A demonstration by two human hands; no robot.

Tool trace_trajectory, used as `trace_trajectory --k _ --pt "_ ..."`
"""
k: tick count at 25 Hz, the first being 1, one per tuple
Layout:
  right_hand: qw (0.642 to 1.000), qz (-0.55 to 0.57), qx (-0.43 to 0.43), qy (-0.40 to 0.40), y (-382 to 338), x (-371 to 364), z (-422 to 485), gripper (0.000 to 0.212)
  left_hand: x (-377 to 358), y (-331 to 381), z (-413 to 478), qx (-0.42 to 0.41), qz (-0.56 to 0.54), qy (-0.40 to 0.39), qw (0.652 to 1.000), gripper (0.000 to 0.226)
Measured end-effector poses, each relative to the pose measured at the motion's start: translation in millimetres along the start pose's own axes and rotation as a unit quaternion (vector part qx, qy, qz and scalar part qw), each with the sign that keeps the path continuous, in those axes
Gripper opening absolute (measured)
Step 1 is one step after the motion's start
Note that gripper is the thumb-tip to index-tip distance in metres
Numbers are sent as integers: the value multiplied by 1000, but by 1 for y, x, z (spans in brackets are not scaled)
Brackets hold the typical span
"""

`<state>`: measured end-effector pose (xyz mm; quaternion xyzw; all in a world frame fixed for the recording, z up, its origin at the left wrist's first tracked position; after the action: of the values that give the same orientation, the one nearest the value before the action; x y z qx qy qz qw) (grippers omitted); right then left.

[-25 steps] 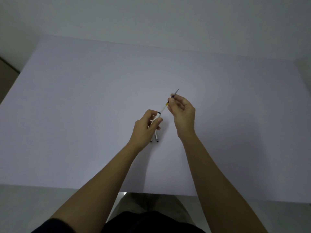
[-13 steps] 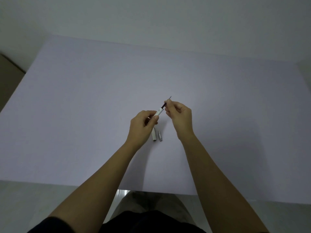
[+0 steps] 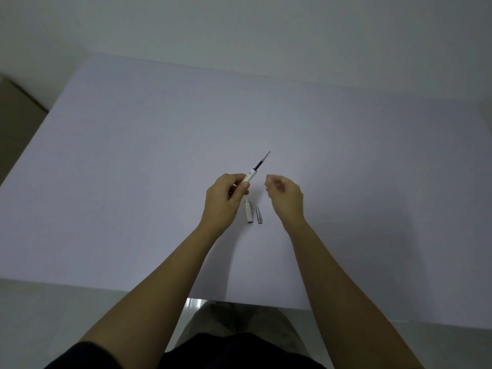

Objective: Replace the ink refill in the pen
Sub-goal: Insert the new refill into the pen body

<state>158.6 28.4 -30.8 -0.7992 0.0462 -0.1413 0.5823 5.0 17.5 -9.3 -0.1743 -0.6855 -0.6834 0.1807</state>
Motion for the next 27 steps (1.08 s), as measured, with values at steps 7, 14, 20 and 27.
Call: trace_trajectory --k 7,14,20,27 --pt "966 -248 -49 -54 43 -7 -5 31 7 -2 0 3 2 8 1000 9" --pt "959 -282 -9 -34 41 -7 0 22 8 -8 -1 10 7 10 1000 10" --pt "941 326 -75 50 -19 8 26 15 4 -7 -5 9 10 -7 1000 12" --pt "919 392 -38 -9 -45 9 23 13 -3 -3 -7 -13 31 -17 999 10"
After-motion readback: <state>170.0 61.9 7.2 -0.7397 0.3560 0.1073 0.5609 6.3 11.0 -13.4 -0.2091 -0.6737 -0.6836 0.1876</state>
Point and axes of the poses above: each hand's wrist, its own z-axis towards the middle knuckle, its own x-axis out of the back of the hand, y = z × x, the point moved 2 cm from there along z, towards the middle knuckle, and after that the axes turned 9 degrees about z, right-handed, at the moved point
